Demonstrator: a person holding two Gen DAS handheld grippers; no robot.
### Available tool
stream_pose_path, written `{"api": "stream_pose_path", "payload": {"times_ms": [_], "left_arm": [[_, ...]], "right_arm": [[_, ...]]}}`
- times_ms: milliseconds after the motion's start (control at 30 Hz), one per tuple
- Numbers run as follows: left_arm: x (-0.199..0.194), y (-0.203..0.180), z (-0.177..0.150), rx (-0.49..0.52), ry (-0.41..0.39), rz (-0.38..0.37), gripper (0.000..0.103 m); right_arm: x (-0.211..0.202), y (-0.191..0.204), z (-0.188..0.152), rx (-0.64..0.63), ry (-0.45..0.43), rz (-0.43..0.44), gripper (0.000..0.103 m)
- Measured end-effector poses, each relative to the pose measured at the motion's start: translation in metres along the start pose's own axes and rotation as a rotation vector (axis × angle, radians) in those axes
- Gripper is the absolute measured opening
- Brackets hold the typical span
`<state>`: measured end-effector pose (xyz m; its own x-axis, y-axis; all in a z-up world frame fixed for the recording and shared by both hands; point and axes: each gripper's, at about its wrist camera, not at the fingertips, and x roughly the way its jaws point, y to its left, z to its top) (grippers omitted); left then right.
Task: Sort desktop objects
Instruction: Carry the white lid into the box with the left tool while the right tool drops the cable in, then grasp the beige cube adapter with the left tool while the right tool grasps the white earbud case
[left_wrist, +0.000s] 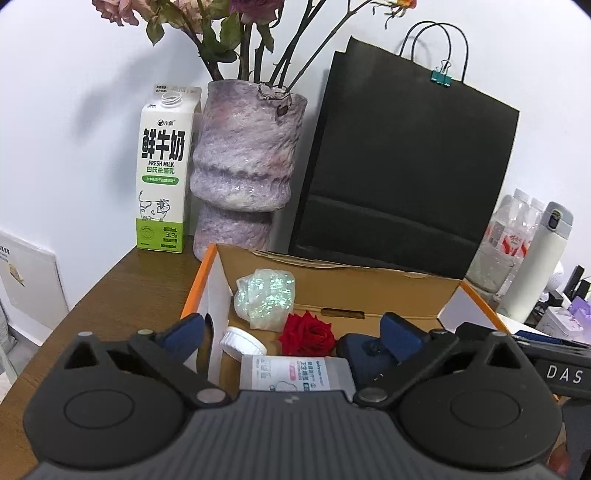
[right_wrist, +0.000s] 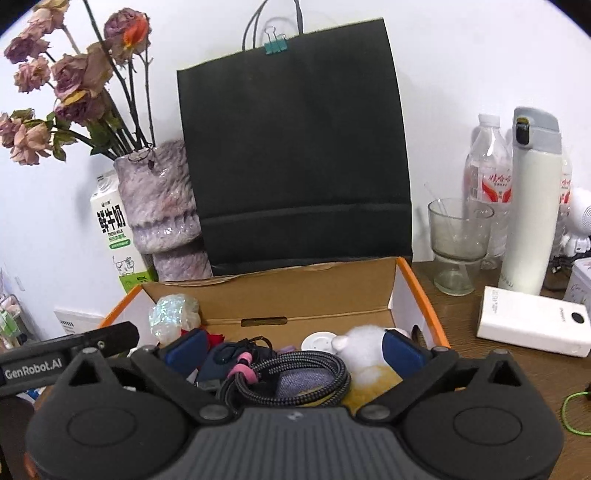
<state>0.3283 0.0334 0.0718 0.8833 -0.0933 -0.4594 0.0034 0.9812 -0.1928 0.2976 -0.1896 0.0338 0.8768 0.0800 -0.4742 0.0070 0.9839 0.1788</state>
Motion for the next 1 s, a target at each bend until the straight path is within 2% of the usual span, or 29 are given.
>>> {"api": "stream_pose_path", "payload": {"times_ms": [267, 533, 767, 1000], "left_arm": [[-0.039, 0.003, -0.014, 0.007, 0.011, -0.002, 0.103], [-0.079, 0.000, -0.053, 0.015, 0.093, -0.019, 0.103], [-0.094, -0.033, -0.093, 0.032, 0.198, -0.067, 0.103], [-0.100, -0.064, -0.120, 0.069, 0.222, -0.017, 0.103]], "right_arm": [[-0.041, -0.002, -0.017, -0.052, 0.003, -0.030, 0.101], [-0.083, -0.010, -0.069, -0.170, 0.087, -0.073, 0.101], [-0.111, -0.027, -0.103, -0.169, 0.145, -0.096, 0.101], [-0.120, -0.033, -0.121, -0.183, 0.168, -0.111, 0.101]]}}
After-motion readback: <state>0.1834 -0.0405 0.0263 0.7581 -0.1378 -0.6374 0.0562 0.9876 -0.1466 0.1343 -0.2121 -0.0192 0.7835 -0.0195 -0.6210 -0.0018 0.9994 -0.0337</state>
